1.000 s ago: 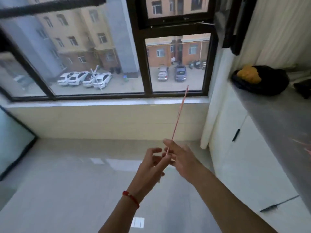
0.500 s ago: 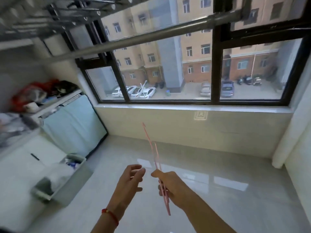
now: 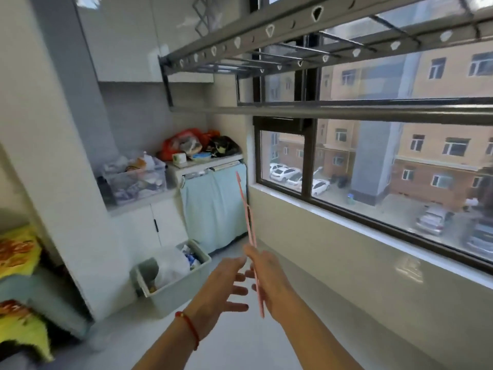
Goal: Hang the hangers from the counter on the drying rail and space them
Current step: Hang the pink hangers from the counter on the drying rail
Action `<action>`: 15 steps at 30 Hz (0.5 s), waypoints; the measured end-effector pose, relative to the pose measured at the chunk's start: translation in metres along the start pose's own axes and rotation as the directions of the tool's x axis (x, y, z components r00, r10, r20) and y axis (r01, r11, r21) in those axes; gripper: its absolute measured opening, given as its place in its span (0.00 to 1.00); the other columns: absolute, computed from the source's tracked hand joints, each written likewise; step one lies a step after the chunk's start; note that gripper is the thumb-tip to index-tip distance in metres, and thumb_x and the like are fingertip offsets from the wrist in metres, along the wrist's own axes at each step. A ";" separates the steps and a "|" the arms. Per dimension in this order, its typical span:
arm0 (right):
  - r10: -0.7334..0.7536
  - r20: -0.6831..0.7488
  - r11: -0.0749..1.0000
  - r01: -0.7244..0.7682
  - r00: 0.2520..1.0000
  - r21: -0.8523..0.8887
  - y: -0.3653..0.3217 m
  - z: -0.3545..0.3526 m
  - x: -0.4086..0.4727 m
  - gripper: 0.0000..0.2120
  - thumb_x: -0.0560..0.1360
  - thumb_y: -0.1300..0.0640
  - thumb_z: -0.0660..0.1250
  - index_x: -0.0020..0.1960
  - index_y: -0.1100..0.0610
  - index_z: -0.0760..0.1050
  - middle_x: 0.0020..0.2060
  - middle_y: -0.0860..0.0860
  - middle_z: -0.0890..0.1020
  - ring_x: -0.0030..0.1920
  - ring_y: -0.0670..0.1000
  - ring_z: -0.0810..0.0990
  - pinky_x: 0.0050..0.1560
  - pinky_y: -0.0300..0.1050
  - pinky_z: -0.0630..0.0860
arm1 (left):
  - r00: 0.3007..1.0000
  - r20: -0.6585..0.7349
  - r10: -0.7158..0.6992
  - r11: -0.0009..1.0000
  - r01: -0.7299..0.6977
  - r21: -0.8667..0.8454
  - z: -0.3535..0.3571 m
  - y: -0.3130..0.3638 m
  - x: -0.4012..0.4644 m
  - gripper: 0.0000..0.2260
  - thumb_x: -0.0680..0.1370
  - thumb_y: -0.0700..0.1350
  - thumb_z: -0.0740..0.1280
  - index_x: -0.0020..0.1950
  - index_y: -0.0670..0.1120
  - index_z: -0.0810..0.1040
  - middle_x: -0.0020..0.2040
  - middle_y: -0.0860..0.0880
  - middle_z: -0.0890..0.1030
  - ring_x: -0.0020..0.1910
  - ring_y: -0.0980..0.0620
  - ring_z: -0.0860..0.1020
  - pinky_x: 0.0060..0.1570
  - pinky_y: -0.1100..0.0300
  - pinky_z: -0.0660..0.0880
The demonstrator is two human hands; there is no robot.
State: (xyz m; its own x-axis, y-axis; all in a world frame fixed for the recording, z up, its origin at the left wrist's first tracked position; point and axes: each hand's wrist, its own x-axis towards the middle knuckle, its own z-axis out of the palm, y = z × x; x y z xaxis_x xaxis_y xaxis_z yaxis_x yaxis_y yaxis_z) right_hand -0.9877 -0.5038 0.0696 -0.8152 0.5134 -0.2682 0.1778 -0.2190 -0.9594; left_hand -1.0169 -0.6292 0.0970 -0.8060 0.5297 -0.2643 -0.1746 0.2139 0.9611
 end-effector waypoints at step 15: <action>0.092 0.270 0.987 -0.124 0.959 0.104 -0.091 0.210 0.212 0.35 0.67 0.22 0.61 0.65 0.43 0.68 0.57 0.59 0.81 0.51 0.61 0.84 0.40 0.59 0.82 | 0.978 -0.147 0.149 0.988 -0.152 -0.014 -0.169 0.089 0.196 0.28 0.80 0.71 0.53 0.61 0.55 0.82 0.52 0.50 0.87 0.50 0.48 0.85 0.47 0.44 0.85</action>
State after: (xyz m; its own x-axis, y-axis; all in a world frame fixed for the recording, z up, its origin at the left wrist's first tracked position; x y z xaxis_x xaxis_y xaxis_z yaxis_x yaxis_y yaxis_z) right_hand -1.2923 -0.5491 0.1182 -0.9138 0.2480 -0.3217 0.2191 -0.3659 -0.9045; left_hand -1.2862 -0.6448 0.1444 -0.8974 0.4289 -0.1036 -0.0573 0.1194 0.9912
